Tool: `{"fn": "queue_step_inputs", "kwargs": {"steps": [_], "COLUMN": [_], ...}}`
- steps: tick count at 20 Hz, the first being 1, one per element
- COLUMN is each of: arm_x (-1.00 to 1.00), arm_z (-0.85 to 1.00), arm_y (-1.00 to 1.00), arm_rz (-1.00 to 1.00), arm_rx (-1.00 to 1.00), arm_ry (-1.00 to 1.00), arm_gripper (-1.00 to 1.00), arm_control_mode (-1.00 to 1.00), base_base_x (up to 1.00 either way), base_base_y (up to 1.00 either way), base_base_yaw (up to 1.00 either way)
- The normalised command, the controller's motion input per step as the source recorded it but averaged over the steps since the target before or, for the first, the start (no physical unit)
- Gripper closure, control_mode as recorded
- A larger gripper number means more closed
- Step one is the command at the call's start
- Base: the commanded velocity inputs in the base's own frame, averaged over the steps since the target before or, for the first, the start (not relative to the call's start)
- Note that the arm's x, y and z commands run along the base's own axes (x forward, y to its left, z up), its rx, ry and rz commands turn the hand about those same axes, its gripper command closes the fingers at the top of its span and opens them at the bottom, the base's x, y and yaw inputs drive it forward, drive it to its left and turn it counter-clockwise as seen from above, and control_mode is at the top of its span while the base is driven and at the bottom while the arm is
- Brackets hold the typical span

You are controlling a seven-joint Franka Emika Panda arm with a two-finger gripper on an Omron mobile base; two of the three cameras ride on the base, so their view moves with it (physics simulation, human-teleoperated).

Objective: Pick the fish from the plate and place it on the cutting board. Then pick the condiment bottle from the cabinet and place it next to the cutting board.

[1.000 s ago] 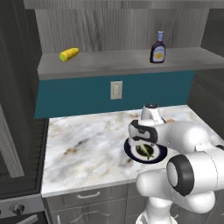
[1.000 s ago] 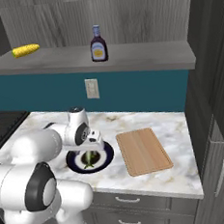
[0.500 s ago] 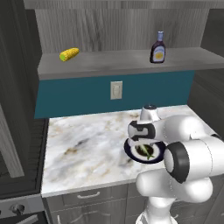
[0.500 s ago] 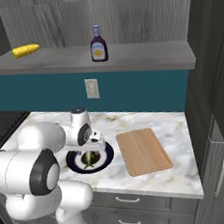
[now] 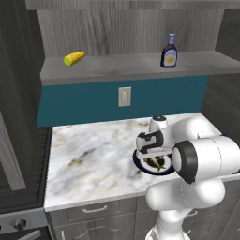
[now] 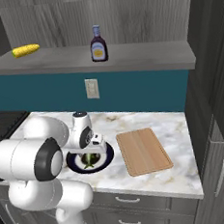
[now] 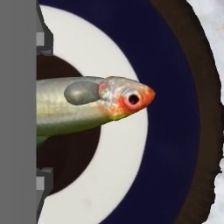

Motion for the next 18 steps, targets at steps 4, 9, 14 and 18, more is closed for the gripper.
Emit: {"fn": "queue_step_inputs", "kwargs": {"steps": [4,9,14,18], "arm_x": [0.03,0.00,0.00,0.00], "arm_z": [-0.08,0.00,0.00,0.00], "arm_y": [0.00,0.00,0.00,0.00], "arm_rz": [0.00,0.00,0.00,0.00], "arm_rx": [0.00,0.00,0.00,0.00], "arm_ry": [0.00,0.00,0.00,0.00], "arm_gripper": [1.00,1.00,1.00,1.00], "arm_control_mode": [-1.00,-1.00,-1.00,-1.00], "base_base_x": [0.00,0.00,0.00,0.00], "base_base_y": [0.00,0.00,0.00,0.00], "base_base_yaw": [0.00,0.00,0.00,0.00]}}
